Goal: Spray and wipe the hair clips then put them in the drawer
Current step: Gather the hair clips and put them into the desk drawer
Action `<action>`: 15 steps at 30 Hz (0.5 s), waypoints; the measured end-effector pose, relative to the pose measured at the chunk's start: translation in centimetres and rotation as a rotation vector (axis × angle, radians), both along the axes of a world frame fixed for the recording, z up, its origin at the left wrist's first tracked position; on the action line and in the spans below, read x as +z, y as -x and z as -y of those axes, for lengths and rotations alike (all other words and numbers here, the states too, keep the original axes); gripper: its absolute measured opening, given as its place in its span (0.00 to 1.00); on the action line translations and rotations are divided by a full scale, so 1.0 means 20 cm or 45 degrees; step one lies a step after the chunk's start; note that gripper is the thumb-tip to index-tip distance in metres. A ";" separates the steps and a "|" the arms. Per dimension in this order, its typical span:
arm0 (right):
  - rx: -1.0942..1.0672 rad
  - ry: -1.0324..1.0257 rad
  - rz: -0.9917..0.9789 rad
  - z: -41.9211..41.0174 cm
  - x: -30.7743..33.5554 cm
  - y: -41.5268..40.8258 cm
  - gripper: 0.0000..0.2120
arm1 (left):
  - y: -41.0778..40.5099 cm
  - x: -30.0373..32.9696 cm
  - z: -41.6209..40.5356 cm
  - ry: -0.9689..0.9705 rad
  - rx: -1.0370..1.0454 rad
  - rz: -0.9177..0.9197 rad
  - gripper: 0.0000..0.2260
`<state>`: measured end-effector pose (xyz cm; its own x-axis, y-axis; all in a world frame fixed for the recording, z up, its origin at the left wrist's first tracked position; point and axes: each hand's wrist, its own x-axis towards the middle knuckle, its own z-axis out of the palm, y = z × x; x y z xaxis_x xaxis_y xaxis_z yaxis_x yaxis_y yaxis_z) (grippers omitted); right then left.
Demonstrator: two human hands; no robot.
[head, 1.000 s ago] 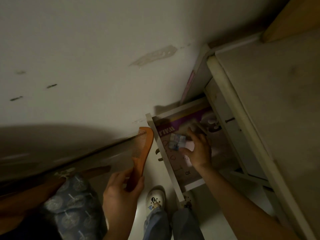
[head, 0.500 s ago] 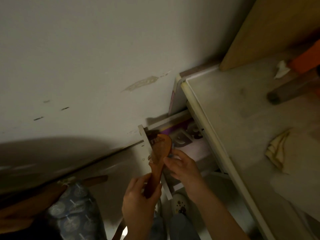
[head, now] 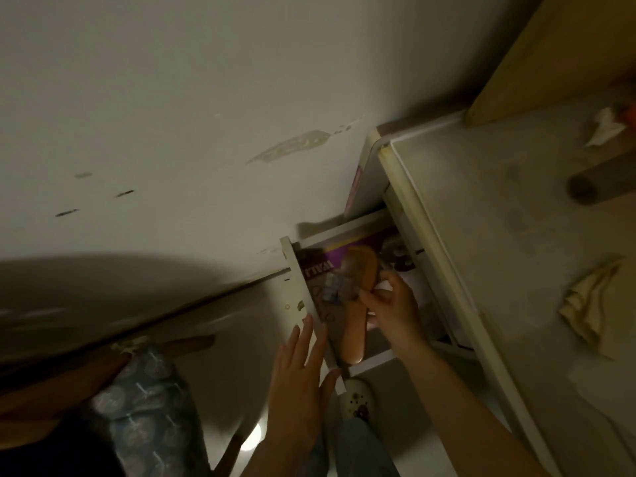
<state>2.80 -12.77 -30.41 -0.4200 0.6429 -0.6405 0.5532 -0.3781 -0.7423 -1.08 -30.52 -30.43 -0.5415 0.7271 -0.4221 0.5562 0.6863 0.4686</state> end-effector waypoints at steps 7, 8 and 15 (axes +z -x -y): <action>0.146 -0.198 0.173 -0.07 -0.21 0.07 0.14 | 0.02 -0.07 -0.02 0.047 -0.164 -0.350 0.33; 0.153 -0.187 0.192 -0.06 -0.24 0.07 0.13 | 0.02 -0.09 -0.02 0.049 -0.177 -0.374 0.33; 0.277 -0.147 0.274 0.00 -0.44 0.07 0.16 | 0.07 -0.21 0.05 -0.044 -0.211 -0.336 0.24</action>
<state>1.34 -12.76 -39.25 -0.4184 0.6265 -0.6576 0.7609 -0.1536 -0.6304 -2.40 -31.60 -34.66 -0.5022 0.8258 -0.2564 0.7644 0.5626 0.3148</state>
